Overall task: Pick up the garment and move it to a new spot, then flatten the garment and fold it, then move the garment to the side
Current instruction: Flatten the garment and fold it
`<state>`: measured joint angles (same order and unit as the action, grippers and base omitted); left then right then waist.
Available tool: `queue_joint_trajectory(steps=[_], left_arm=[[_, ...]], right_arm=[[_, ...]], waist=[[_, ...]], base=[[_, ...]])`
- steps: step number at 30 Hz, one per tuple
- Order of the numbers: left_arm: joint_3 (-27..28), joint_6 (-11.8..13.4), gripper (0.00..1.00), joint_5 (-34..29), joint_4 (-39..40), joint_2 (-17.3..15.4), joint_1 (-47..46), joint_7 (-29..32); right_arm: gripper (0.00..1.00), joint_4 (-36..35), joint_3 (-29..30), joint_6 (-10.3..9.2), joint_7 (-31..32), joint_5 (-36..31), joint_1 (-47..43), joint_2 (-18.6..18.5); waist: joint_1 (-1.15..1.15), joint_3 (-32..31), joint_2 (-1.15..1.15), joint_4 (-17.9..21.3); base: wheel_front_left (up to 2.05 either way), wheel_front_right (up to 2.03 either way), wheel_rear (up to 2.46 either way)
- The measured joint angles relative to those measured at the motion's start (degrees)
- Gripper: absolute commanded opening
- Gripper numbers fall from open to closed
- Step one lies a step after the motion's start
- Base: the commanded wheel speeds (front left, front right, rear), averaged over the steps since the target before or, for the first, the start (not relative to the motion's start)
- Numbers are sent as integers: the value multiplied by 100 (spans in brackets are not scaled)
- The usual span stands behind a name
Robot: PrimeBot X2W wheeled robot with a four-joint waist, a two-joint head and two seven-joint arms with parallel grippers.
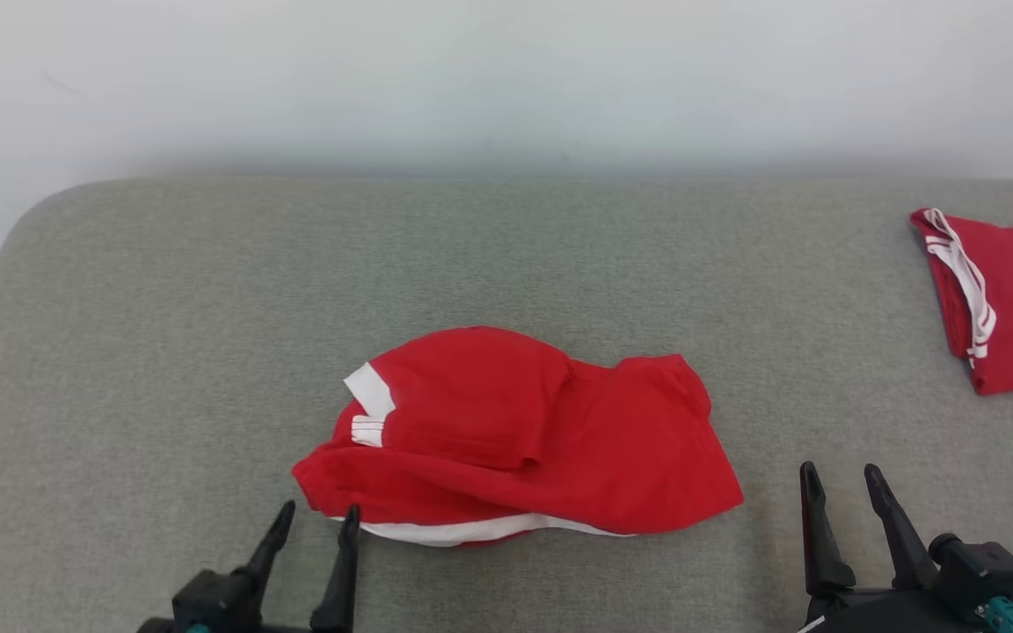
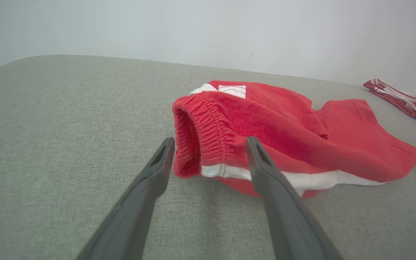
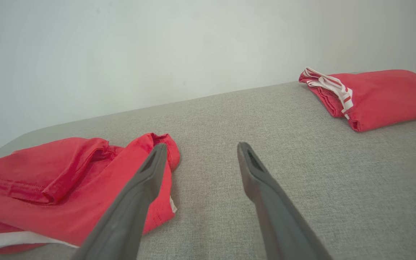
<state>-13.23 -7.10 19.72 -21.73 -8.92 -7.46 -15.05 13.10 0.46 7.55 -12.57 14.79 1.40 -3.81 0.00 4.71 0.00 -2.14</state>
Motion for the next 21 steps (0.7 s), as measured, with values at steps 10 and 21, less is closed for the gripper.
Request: queue_joint_trajectory(steps=[10,21], left_arm=[[581,53,100,-253,968,264,642,1],[1268,47,100,-706,1593,499,1000,0]], right_arm=[[100,82,-25,0,-12,23,-80,13],[100,162,-457,0,131,-29,270,-416]], waist=[[0,-170,0,-210],[1,-226,0,-284]], base=[[0,0,0],[0,0,0]])
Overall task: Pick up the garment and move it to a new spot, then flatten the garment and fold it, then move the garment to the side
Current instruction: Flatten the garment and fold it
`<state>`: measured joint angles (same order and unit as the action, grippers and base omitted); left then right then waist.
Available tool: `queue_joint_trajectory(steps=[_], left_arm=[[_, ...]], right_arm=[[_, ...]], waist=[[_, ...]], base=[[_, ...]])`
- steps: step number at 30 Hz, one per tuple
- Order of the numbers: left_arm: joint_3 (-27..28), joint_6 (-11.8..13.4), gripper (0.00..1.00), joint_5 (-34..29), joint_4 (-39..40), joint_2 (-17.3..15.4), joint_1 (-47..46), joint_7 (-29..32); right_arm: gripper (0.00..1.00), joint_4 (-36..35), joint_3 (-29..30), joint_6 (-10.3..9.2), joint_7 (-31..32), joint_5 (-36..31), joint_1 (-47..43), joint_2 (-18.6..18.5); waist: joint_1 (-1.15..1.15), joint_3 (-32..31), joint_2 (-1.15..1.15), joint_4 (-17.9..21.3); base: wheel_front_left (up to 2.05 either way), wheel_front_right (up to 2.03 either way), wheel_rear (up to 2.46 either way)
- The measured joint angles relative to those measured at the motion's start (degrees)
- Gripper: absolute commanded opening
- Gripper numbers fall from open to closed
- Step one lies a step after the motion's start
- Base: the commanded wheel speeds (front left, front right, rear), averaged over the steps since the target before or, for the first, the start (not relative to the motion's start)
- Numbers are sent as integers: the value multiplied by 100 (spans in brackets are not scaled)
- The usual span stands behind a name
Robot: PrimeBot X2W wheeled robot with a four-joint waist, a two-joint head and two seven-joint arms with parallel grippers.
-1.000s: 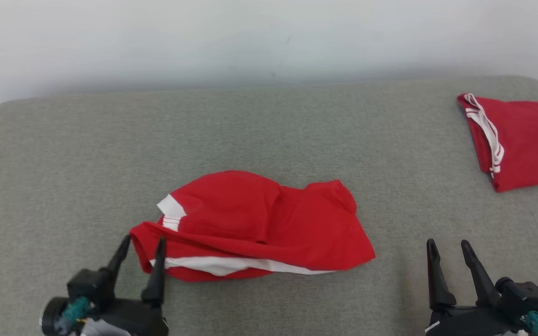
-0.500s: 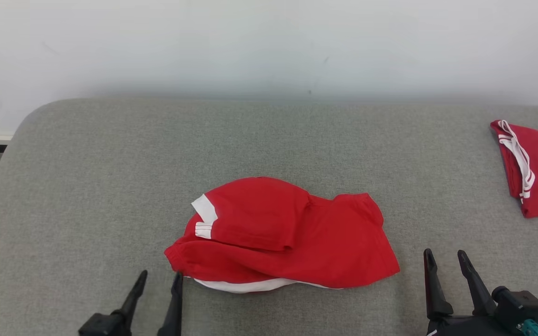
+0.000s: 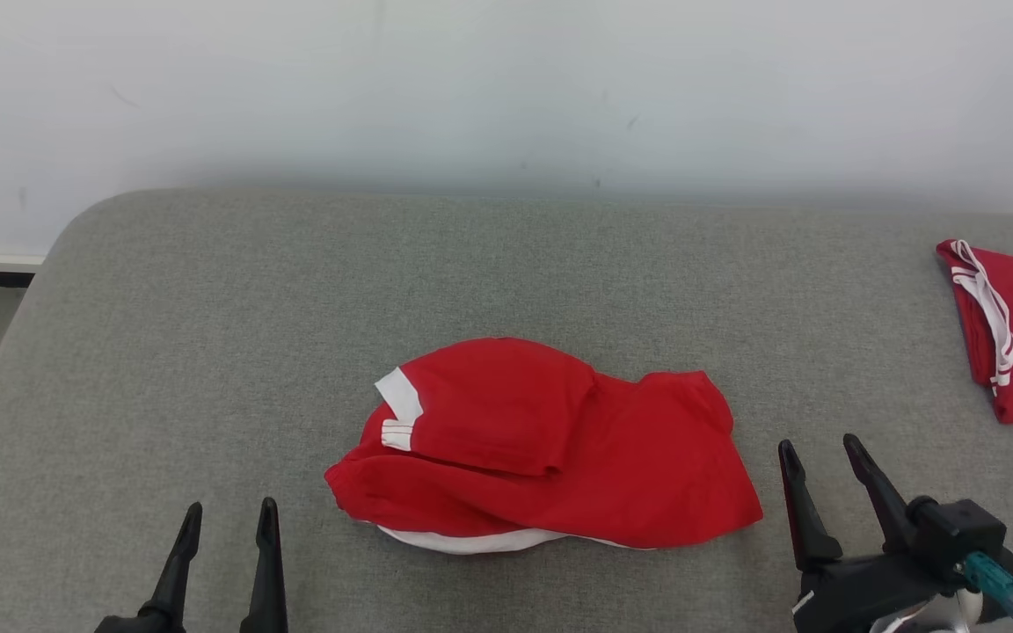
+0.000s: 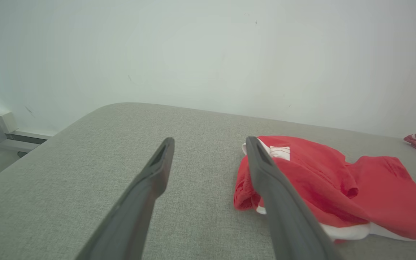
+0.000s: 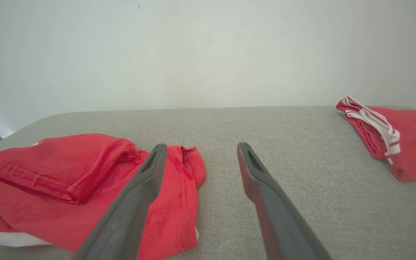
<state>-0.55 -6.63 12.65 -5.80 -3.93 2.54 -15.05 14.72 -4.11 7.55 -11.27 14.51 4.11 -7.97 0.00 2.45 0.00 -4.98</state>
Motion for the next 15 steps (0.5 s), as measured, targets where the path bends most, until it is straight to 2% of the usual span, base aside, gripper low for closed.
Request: queue_joint_trajectory(steps=[9,15], left_arm=[[-73,-49,100,-55,-31,80,-148,0],[-166,-53,100,-36,-89,97,-300,0]], right_arm=[[100,826,-501,0,245,37,1027,-457],[100,1723,-828,0,314,166,1636,-656]], waist=[[0,94,0,-211],[0,236,0,-460]], base=[[0,0,0],[0,0,0]])
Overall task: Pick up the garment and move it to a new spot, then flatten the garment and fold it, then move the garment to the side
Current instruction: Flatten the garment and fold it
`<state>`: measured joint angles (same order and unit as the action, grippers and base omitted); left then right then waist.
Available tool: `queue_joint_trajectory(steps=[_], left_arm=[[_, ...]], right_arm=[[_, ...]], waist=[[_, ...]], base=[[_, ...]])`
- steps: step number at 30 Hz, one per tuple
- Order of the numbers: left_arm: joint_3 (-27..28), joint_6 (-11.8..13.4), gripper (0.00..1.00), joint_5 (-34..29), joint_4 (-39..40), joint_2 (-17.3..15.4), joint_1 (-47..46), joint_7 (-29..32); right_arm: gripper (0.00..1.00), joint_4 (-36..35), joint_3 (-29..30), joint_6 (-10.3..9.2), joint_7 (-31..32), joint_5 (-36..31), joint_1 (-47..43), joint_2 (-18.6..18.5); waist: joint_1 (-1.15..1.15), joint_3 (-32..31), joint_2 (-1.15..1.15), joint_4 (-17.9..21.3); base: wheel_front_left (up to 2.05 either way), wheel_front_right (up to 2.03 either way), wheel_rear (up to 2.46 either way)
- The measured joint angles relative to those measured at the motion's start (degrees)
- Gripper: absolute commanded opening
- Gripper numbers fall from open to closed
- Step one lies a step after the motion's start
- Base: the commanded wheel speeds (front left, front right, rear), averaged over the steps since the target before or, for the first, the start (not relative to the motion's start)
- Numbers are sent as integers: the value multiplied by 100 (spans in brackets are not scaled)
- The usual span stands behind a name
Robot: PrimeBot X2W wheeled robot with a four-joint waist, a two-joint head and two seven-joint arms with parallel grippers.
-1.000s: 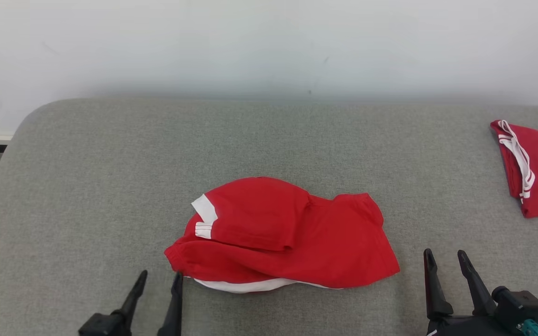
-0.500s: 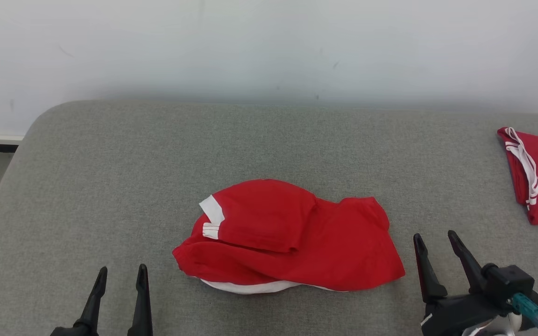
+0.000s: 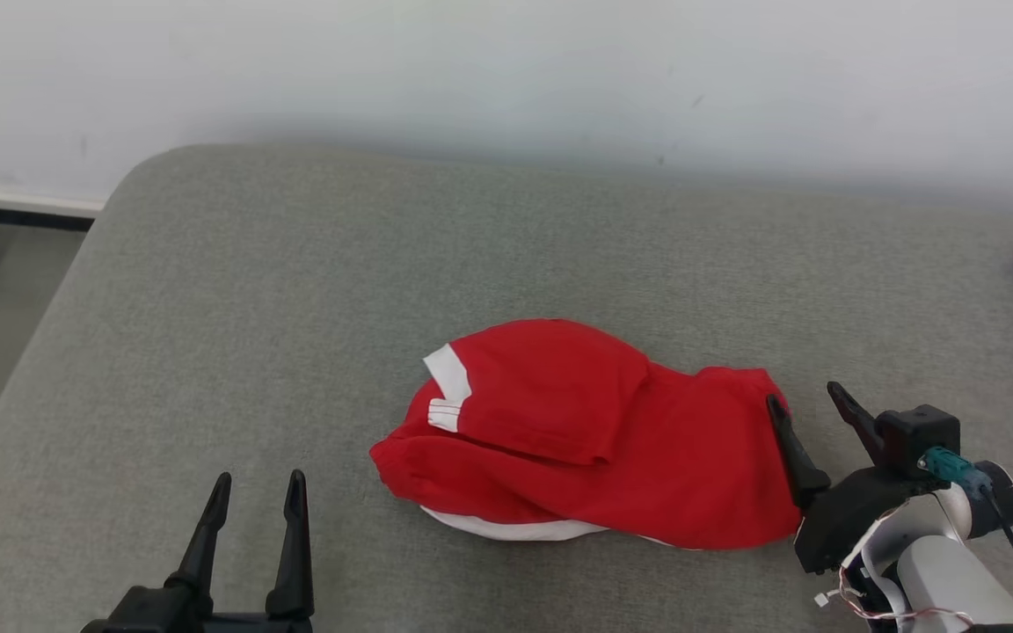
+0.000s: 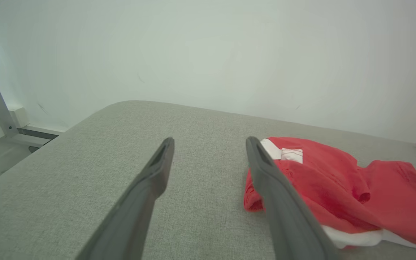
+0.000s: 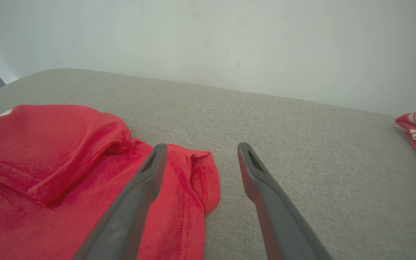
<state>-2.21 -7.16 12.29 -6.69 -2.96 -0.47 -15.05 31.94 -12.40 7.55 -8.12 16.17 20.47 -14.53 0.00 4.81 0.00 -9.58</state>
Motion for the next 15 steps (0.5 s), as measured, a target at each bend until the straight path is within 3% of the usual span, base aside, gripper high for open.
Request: queue_joint_trajectory(steps=[7,8,10,15], left_arm=[[-96,-25,100,111,-20,1,-89,0],[-105,-25,100,125,-23,1,-96,0],[-125,-25,100,138,-30,1,-108,0],[-133,-1,100,158,-55,1,-114,0]], right_arm=[[100,1101,-314,0,30,118,586,-26],[92,1230,-354,0,20,170,648,-13],[0,1473,-470,0,-4,226,779,0],[0,1719,-642,0,-445,436,1150,-36]], waist=[[0,150,0,-305],[0,170,0,-340],[0,207,0,-400],[0,258,0,-449]], base=[[0,0,0],[0,0,0],[0,0,0],[0,0,0]])
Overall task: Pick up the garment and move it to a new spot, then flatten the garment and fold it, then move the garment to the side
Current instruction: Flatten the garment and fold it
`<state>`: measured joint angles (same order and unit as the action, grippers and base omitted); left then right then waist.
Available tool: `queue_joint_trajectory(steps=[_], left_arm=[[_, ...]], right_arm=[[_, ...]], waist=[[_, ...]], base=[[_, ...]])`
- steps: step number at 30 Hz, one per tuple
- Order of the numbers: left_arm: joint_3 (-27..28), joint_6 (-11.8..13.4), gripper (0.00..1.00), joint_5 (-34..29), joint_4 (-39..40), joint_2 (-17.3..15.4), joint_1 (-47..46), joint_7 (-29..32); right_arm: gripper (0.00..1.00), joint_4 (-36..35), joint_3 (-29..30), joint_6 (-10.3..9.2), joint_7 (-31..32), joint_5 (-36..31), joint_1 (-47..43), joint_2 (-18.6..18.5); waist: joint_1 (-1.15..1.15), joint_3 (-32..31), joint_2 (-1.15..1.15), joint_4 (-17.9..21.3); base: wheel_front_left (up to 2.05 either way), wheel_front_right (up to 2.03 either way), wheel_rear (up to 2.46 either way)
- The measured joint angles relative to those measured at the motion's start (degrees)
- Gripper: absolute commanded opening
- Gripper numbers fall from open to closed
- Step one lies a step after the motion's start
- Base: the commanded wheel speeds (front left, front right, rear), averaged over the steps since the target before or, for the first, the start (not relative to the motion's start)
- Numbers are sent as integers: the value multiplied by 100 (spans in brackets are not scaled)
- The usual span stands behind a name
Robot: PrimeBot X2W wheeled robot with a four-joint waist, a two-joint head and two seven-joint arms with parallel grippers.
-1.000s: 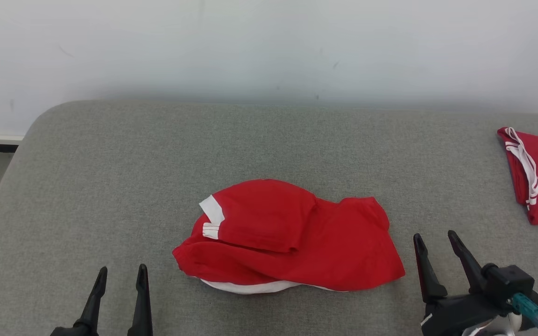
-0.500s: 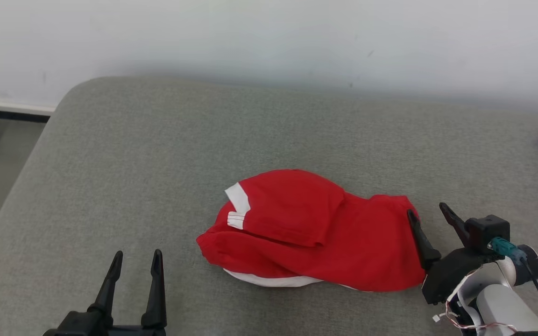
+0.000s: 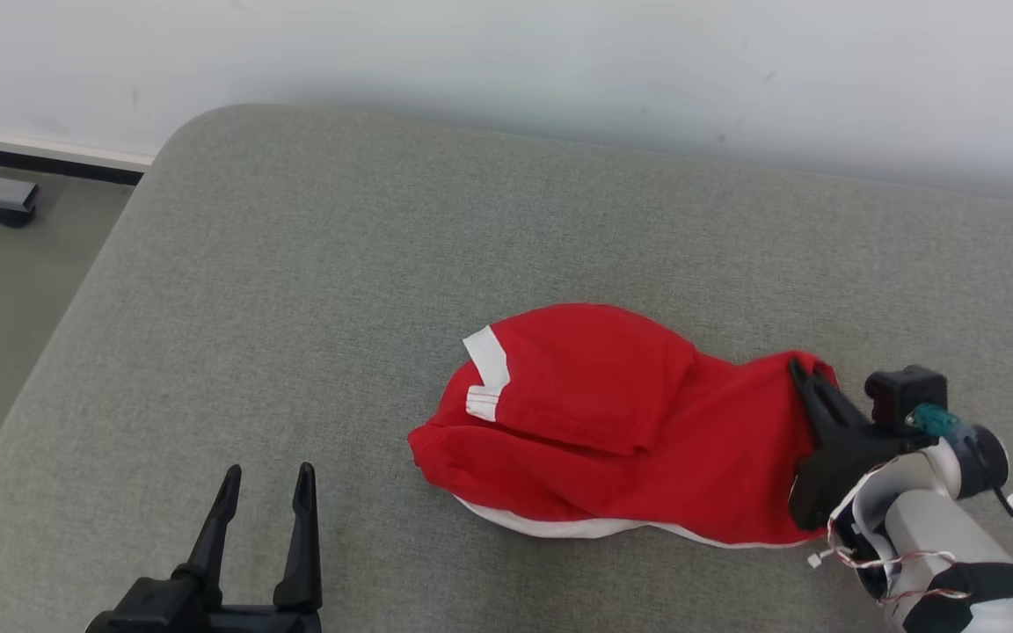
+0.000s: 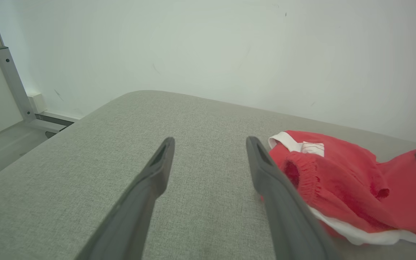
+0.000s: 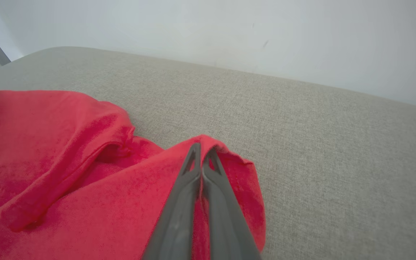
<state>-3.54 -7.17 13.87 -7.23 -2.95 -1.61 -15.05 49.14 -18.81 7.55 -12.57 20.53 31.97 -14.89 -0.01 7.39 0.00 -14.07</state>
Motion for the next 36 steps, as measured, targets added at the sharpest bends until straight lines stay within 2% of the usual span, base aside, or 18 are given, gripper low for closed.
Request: queue_joint_trajectory(steps=[10,20,21,22,23,29,36], left_arm=[[-58,12,100,34,1,1,-34,0],[-314,37,100,114,-107,2,-311,0],[-325,37,100,142,-118,1,-323,0],[-347,38,100,145,-138,1,-326,0],[-376,41,100,145,-159,1,-326,0],[-415,64,100,144,-208,1,-317,0],[-305,65,100,38,-216,5,-177,0]], right_arm=[[0,-559,-81,0,-194,193,342,-316],[0,434,-104,0,107,185,1173,-303],[20,622,-102,0,153,175,1234,-279],[75,825,-94,0,202,164,1274,-258],[100,1013,-88,0,259,164,1294,-236],[100,1304,-240,0,-14,191,1329,-102],[100,900,-441,0,-212,393,849,-158]], waist=[[0,27,0,197],[0,207,0,-10],[0,222,0,-36],[0,234,0,-62],[0,241,0,-85],[1,184,0,-56],[1,-8,0,261]], base=[[0,0,0],[0,0,0],[0,0,0],[0,0,0],[0,0,0],[0,0,0],[0,0,0]])
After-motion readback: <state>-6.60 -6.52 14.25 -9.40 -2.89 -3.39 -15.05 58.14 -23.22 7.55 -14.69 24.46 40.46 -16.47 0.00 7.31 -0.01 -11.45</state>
